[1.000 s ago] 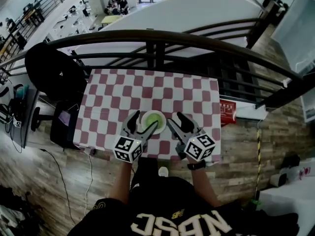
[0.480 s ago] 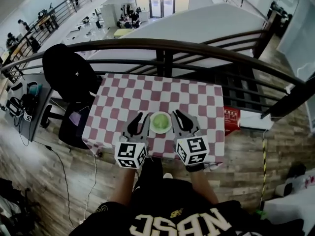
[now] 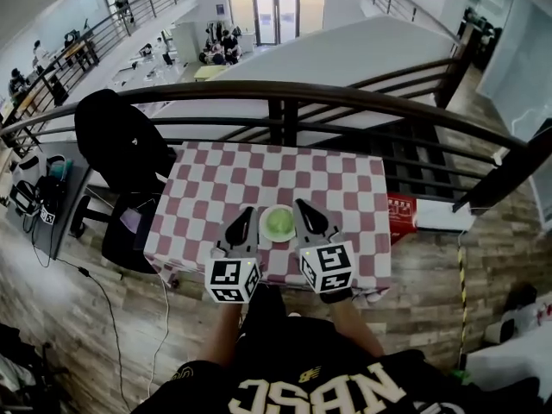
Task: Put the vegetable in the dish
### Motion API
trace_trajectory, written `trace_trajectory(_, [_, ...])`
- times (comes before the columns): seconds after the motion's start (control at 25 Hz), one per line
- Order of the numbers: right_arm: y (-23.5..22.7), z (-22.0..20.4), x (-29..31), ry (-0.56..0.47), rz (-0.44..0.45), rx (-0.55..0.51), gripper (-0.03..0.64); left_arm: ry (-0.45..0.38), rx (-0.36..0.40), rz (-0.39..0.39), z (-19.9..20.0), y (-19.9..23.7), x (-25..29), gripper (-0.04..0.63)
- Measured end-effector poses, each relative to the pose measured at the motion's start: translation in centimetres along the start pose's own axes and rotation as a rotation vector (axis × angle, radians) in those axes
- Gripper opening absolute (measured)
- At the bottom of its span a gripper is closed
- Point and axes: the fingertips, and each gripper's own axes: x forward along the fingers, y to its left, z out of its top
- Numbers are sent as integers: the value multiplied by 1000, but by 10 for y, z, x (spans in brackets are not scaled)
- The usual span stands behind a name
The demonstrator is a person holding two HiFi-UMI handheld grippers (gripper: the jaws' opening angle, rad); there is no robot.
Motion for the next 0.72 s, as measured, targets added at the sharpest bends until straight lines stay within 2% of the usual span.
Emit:
trace_trajectory(0.24, [-12, -2, 4, 10, -30, 19, 17, -9, -14, 4, -2, 2, 3, 25])
trace_trajectory(0.72, [-22, -9, 12, 34, -22, 12, 17, 27, -32, 11, -18, 5, 17, 25])
